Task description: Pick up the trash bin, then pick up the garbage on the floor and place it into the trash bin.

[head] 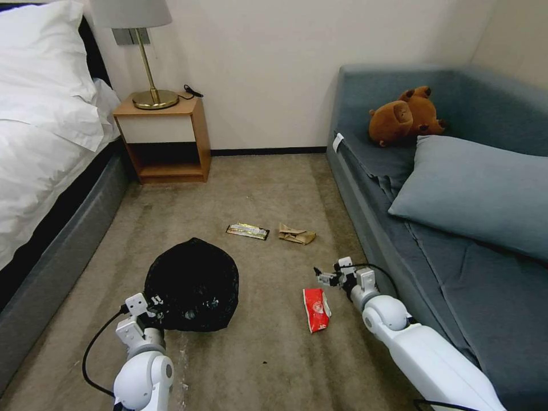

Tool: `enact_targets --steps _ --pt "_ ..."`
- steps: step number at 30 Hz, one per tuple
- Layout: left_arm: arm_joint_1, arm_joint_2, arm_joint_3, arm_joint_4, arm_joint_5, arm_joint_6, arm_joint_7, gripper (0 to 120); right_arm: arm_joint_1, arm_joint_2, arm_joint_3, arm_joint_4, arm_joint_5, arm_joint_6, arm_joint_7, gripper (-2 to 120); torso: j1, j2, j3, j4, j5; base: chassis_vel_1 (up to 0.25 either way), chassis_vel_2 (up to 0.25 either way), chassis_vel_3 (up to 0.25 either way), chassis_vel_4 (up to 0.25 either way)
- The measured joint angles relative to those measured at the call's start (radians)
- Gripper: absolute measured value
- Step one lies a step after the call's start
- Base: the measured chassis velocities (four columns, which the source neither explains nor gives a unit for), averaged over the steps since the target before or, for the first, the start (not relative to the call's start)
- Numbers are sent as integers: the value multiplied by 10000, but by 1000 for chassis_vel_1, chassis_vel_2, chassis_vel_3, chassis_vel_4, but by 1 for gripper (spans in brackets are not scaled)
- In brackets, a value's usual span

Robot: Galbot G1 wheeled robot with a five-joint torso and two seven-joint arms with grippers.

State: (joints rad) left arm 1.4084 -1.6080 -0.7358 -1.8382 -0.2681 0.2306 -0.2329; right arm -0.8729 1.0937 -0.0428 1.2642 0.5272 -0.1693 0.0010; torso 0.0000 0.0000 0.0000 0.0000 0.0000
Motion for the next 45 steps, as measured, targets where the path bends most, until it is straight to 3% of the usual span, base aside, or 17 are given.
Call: enact_targets --steps 20,37,39,43,45 --pt "132 0 -56 13 -64 -143 88 1 -154 1082 328 -2576 -1366 1188 -686 100 0 1 0 0 0 0 0 0 0" --pt "110 0 -43 -15 -15 -147 80 1 -128 1583 637 -3507 -1817 1855 -1109 98 0 0 0 1 0 0 0 0 0" --pt "110 0 -45 25 -9 -151 79 1 -186 1600 805 -3741 -1977 2085 -1176 86 0 0 0 0 0 0 0 0 0" --pt "95 0 -40 46 -3 -153 74 1 -253 1619 865 -3780 -2021 2216 -1177 78 0 0 0 0 1 0 0 0 0" --pt "58 0 13 80 35 -157 67 1 -353 1667 923 -3817 -2095 2390 -1173 64 0 0 0 1 2 0 0 0 0"
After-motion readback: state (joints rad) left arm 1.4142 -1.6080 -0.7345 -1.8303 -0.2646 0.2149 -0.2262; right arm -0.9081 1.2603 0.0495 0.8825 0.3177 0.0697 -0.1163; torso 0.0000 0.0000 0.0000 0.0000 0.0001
